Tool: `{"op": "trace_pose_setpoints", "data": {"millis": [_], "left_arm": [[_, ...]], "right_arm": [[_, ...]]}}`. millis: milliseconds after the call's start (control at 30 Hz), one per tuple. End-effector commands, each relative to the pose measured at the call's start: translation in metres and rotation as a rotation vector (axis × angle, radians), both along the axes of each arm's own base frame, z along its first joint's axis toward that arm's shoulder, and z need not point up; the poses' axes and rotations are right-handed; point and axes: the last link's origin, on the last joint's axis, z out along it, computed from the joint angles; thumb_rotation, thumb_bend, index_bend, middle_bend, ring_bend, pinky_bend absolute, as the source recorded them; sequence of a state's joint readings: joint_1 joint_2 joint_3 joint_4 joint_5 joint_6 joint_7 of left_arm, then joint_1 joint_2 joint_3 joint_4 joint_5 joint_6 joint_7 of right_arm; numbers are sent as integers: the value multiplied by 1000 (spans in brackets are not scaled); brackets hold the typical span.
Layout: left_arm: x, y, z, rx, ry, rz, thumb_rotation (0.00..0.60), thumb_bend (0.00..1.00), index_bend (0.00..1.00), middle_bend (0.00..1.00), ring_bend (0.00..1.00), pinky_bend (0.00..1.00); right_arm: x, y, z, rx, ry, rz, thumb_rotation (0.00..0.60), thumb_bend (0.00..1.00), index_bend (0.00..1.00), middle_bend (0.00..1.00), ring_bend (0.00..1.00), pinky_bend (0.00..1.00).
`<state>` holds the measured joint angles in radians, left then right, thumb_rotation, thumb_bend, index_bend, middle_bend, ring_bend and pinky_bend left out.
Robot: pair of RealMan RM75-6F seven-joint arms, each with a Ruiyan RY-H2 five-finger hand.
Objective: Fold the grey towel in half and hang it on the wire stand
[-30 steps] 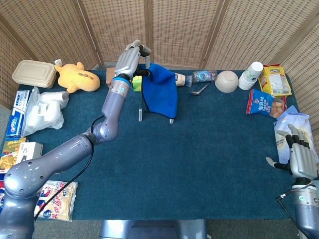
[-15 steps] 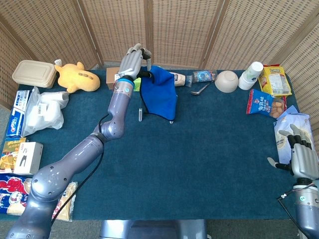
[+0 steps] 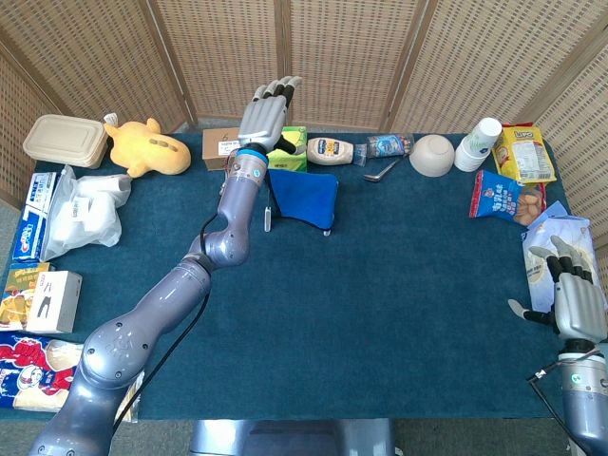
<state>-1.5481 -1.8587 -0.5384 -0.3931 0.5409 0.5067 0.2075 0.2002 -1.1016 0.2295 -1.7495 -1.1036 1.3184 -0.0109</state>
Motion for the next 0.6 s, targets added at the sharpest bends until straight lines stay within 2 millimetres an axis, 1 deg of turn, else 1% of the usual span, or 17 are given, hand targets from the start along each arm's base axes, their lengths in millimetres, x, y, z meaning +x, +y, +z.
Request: {"op": "trace_pose_setpoints", "data": {"millis": [33,200,267,400,533,600], "left_arm": [[1,0,4,7,-16,-3,600,36,0,0,0,0],[-3,-1,10,8,-64,-1,600,28,0,0,0,0],[-10,-3,15,2,-82,-4,600,27,2,0,0,0],[-32,-13,24,-6,-95,-8,600,27,35,0,0,0],[-67,-34,39,-24,-114,15,600,28,58,0,0,0],[-82,-45,45,-34,-118,28,600,28,68,0,0,0]], "right_arm": [[1,1,1,-3,-1,2,600,151,197,67,0,0],[1,2,3,-8,-1,6,600,152,197,67,0,0],[1,2,3,-5,-4,7,600,151,196,67,0,0],[2,-1,4,6,-2,16,600,153,190,67,0,0],[5,-5,6,14,5,34,600,151,187,65,0,0],[7,-7,6,19,9,42,600,151,184,64,0,0]]}}
